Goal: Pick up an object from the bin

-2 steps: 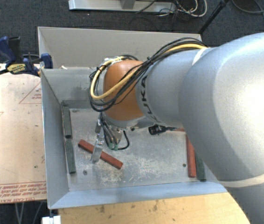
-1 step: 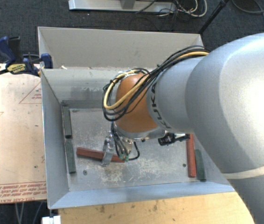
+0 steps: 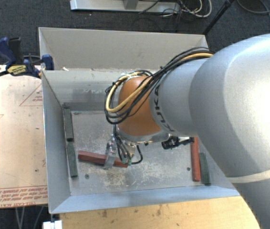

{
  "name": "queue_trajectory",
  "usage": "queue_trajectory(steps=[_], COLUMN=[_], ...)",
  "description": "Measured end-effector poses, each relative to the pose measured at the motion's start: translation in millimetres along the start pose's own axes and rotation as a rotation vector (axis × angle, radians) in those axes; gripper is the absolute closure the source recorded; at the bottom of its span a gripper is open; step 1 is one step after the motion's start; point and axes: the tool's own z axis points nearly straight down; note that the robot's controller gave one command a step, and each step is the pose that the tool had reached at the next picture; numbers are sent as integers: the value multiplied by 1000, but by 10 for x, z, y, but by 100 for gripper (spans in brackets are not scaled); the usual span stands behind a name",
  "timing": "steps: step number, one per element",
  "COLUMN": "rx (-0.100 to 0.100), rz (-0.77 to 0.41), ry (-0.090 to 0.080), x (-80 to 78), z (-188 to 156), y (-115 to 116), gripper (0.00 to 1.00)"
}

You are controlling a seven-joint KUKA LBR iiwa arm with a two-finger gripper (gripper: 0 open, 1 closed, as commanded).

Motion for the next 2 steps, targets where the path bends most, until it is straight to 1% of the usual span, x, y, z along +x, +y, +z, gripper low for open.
queue_trajectory(steps=[1,2], rx=[-4,-2], rz=[-6,-6], ry=[-9,-4], x=[-201,-192], z=[-1881,-1854], y=[69,66], gripper=[100,100])
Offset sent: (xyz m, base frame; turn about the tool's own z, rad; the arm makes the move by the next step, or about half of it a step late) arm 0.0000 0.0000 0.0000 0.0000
